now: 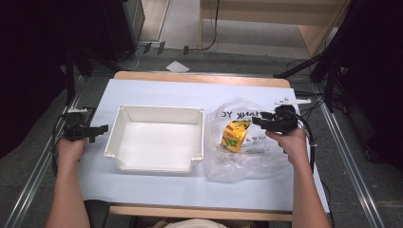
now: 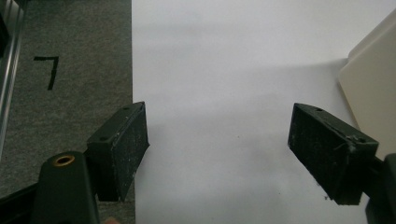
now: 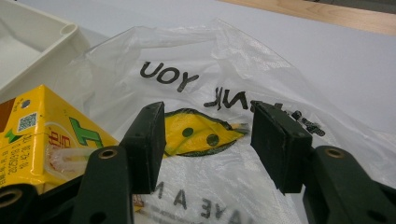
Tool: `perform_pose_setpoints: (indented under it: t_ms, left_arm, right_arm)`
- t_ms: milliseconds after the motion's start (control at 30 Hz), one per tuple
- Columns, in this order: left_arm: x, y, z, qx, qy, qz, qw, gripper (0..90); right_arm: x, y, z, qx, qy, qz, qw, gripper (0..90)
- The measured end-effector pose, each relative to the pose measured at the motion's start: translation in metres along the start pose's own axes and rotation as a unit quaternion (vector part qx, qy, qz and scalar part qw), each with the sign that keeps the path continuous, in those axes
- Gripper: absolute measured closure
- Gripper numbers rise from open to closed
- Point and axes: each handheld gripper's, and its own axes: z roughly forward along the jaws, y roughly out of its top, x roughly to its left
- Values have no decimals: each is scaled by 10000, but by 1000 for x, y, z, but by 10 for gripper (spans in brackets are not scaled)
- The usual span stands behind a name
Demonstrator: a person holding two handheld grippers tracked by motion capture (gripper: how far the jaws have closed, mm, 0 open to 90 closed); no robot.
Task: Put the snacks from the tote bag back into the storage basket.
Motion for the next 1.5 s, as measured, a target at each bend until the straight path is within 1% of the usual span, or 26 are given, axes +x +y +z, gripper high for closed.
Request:
perform_pose_setpoints:
  t_ms: [33,67,200,233,267,300,400,467,533,567,600,633,667,700,733,767,800,833,933,1000,1033,1133,1200,1233,1400,1500]
  left_arm:
    - [0,0,0,6,-1,-13,10000,215]
    - [1,0,0,-7,13,-10,10000,215]
    - [2,0,-1,-37,15,-12,10000,215]
    - [1,-1,-2,0,23,-17,10000,215]
    - [1,-1,-2,0,23,-17,10000,215]
    - [2,-2,-2,23,22,24,10000,214]
    - [2,-3,-2,17,27,22,10000,213]
    - [6,-2,-2,-26,2,-84,10000,214]
    - [7,-3,-1,-19,13,-115,9999,214]
    - [5,-3,0,23,64,-33,10000,214]
    - [5,-3,0,23,64,-33,10000,214]
    - [3,-3,0,-18,94,22,10000,214]
    - [3,-3,0,-18,94,22,10000,214]
    - [2,-2,-1,-78,90,17,9999,214]
    - [1,-2,-2,-105,85,49,9999,214]
    - [1,-1,-3,-77,136,109,9998,214]
    - [1,-1,-4,-95,180,121,9997,214]
    - [2,-1,-5,-117,168,78,9998,214]
    - [3,-1,-4,-128,171,69,9997,214]
    - [3,-1,-2,-40,195,95,9998,214]
    - [2,-1,-2,15,194,101,9998,214]
    - [2,-1,-1,42,213,120,9997,213]
    - [2,0,-2,-1,215,99,9997,213]
    - [2,1,-2,1,231,111,9997,213]
    - [1,1,3,114,294,197,9993,213]
    - [3,0,3,127,296,166,9993,213]
  right_arm:
    - [0,0,0,0,0,0,10000,463]
    - [0,0,0,19,0,-18,10000,436]
    - [2,0,0,97,19,-93,9999,454]
    - [2,2,1,105,103,-99,9998,459]
    - [3,3,1,110,118,-95,9998,458]
    - [4,4,1,113,95,-155,9998,459]
    - [6,7,1,137,65,-188,9997,464]
    - [8,10,-1,115,102,-259,9995,506]
    - [9,11,-1,94,140,-307,9994,513]
    - [9,13,-3,73,190,-304,9993,513]
    - [9,13,-3,73,190,-304,9993,513]
    - [9,13,-4,35,167,-335,9993,518]
    - [9,13,-4,35,167,-335,9993,518]
    - [8,13,-4,25,151,-339,9993,518]
    - [7,13,-2,76,190,-261,9995,508]
    - [7,13,-2,93,199,-257,9994,505]
    - [7,13,-1,117,198,-255,9994,505]
    - [7,12,-1,142,206,-249,9994,505]
    - [7,12,2,234,218,-221,9992,509]
    - [7,12,3,289,238,-216,9991,513]
    - [7,11,4,374,321,-267,9984,531]
    - [6,11,6,469,383,-265,9978,547]
    - [6,11,6,477,385,-280,9977,547]
    - [4,11,4,438,374,-225,9981,551]
    - [-1,12,-1,444,397,-82,9982,548]
    - [-1,15,-2,493,414,-45,9979,541]
